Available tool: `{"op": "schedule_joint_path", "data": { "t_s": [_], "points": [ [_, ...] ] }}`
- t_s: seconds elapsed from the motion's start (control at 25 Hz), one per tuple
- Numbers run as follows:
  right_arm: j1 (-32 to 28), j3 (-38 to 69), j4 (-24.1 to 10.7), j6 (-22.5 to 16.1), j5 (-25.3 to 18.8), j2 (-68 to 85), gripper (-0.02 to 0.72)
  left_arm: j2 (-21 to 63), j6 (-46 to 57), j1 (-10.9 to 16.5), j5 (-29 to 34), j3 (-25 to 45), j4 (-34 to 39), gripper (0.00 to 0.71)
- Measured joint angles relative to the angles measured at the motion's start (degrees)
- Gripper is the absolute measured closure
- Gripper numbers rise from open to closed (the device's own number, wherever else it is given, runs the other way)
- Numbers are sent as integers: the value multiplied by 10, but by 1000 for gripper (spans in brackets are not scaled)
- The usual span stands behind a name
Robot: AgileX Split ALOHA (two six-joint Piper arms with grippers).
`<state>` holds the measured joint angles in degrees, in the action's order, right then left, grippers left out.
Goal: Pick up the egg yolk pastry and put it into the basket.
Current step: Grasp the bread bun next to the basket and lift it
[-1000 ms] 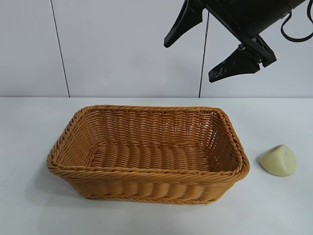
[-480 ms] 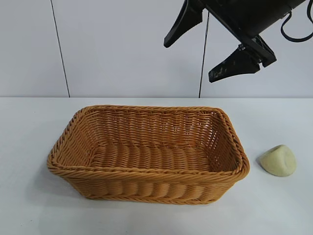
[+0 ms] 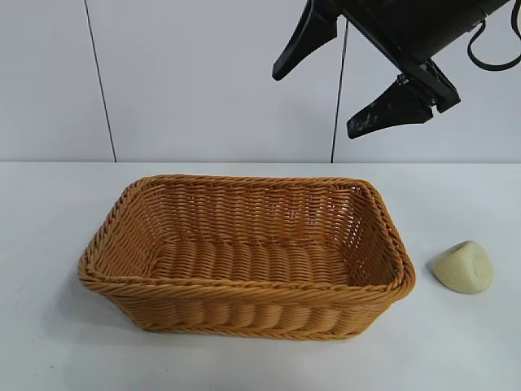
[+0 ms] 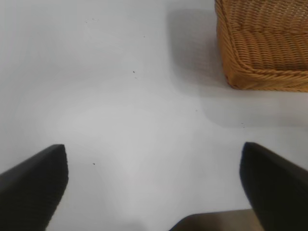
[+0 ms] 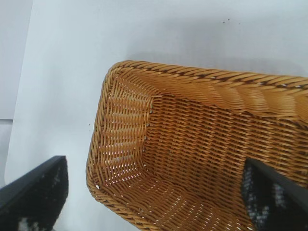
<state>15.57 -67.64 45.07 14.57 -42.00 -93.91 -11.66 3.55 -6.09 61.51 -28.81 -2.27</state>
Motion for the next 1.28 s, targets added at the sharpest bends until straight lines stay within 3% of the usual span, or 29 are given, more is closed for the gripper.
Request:
{"op": "schedule_joint_path", "data": {
  "t_s": [0.12, 0.28, 0.52, 0.64, 1.0, 1.12, 1.28],
  "points": [
    [0, 0, 0, 0, -1, 0, 8, 0, 0, 6, 0, 0, -1, 14],
    [0, 0, 0, 0, -1, 0, 8, 10, 0, 34, -1, 0, -1, 14],
    [0, 0, -23, 0, -9, 0, 8, 108, 0, 36, -4, 0, -1, 14],
    [0, 0, -58, -8, -15, 0, 8, 118, 0, 36, 0, -1, -1, 14],
    [-83, 0, -291, -146, -45, 0, 8, 120, 0, 36, 0, -1, -1, 14],
    [-125, 0, -317, -159, -47, 0, 8, 120, 0, 36, 0, -1, -1, 14],
    [-154, -1, -321, -163, -47, -9, 8, 120, 0, 36, 0, -1, -1, 14]
  ]
}}
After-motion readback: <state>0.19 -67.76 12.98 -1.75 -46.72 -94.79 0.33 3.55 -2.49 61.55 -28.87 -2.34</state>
